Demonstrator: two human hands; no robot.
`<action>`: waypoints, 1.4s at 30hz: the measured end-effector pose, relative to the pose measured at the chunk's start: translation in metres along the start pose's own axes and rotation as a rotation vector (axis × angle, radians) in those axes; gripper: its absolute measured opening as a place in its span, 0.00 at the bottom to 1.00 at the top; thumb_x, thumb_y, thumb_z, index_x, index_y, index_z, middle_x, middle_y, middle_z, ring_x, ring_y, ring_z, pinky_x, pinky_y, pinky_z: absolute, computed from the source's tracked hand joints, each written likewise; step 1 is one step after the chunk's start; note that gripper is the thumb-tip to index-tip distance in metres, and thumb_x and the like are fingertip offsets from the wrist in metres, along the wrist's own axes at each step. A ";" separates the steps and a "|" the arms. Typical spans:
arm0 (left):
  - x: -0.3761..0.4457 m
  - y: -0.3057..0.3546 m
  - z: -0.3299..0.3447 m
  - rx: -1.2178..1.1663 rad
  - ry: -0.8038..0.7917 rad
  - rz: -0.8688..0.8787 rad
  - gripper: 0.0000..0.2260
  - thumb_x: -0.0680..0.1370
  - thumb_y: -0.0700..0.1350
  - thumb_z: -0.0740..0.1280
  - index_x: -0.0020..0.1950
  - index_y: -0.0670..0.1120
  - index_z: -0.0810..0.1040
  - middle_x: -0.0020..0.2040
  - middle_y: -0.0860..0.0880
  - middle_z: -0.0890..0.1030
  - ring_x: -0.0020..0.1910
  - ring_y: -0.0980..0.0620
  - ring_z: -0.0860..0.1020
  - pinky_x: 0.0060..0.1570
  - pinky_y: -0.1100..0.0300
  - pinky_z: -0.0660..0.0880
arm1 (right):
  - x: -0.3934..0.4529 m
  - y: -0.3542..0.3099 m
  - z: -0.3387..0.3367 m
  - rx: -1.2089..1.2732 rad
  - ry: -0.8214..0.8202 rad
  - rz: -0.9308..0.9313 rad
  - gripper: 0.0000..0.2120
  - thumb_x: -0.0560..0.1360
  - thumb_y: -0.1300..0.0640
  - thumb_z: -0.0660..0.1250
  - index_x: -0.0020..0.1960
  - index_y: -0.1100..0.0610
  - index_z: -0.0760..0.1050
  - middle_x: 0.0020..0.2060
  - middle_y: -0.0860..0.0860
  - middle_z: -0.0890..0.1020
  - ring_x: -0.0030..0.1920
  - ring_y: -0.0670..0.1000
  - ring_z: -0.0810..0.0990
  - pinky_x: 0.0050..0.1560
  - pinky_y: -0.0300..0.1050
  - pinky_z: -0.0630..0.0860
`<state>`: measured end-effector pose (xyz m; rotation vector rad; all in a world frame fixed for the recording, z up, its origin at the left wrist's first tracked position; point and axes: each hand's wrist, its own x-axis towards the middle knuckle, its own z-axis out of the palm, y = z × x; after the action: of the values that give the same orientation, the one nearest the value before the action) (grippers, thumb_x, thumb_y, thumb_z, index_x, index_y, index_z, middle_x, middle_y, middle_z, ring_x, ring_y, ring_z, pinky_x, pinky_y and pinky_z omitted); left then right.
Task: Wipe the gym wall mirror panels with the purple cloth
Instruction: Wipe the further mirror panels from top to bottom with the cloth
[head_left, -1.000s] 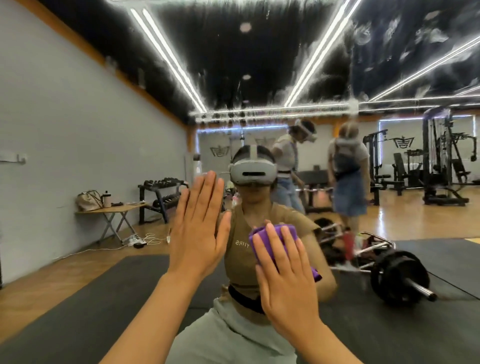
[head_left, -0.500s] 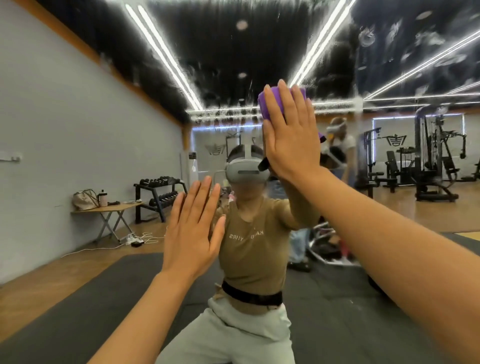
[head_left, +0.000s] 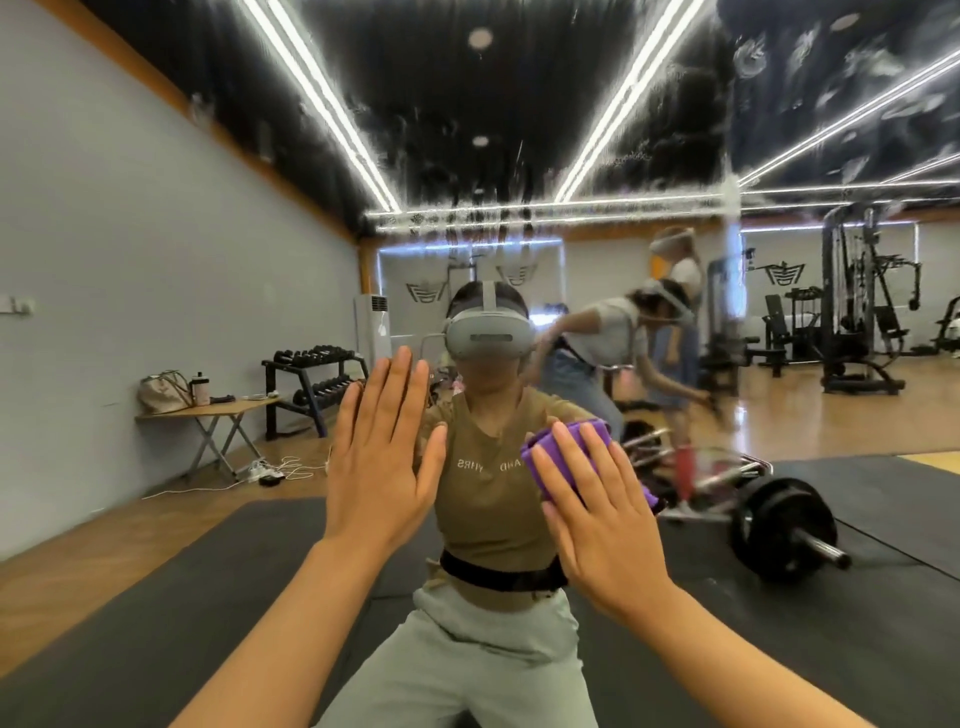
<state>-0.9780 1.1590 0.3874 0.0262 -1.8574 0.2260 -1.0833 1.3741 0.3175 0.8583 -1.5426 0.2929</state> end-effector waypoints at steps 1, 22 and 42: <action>-0.001 -0.002 0.000 0.008 -0.009 -0.006 0.30 0.83 0.54 0.53 0.83 0.46 0.49 0.83 0.47 0.50 0.82 0.50 0.47 0.80 0.51 0.43 | 0.000 0.001 0.000 -0.001 -0.008 -0.002 0.24 0.86 0.50 0.50 0.81 0.53 0.56 0.81 0.55 0.58 0.81 0.59 0.54 0.80 0.57 0.51; -0.005 -0.009 0.002 0.006 0.017 0.002 0.32 0.84 0.57 0.52 0.82 0.41 0.52 0.83 0.45 0.51 0.82 0.49 0.49 0.80 0.52 0.45 | 0.159 0.022 -0.010 0.015 0.130 0.041 0.26 0.85 0.51 0.53 0.81 0.56 0.55 0.80 0.59 0.58 0.80 0.60 0.54 0.81 0.56 0.49; -0.011 -0.043 -0.010 0.105 -0.074 0.123 0.32 0.84 0.59 0.51 0.83 0.45 0.47 0.84 0.48 0.46 0.82 0.51 0.46 0.79 0.54 0.40 | 0.044 0.036 -0.015 -0.091 -0.246 -0.725 0.25 0.85 0.51 0.51 0.81 0.50 0.58 0.80 0.52 0.60 0.81 0.56 0.55 0.80 0.55 0.51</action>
<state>-0.9599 1.1177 0.3862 -0.0074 -1.9215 0.4133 -1.0930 1.3935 0.3723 1.3479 -1.3468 -0.4185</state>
